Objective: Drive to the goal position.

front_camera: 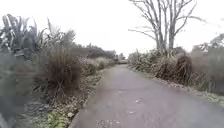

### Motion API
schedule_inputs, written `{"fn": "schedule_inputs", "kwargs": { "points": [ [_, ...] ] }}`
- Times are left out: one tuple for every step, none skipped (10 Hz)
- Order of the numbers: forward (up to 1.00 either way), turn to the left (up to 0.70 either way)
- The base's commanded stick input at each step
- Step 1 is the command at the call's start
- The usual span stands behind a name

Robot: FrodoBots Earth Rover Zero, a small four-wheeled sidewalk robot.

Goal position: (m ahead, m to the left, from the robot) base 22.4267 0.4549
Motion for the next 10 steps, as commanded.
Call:
{"fn": "schedule_inputs", "kwargs": {
  "points": [
    [0.85,-0.22],
    [0.85,-0.34],
    [0.85,-0.34],
    [0.85,-0.34],
    [0.85,0.0],
    [0.85,0.0],
    [0.85,0.0],
    [0.85,0.0],
    [0.85,0.0],
    [0.85,0.0]
  ]
}}
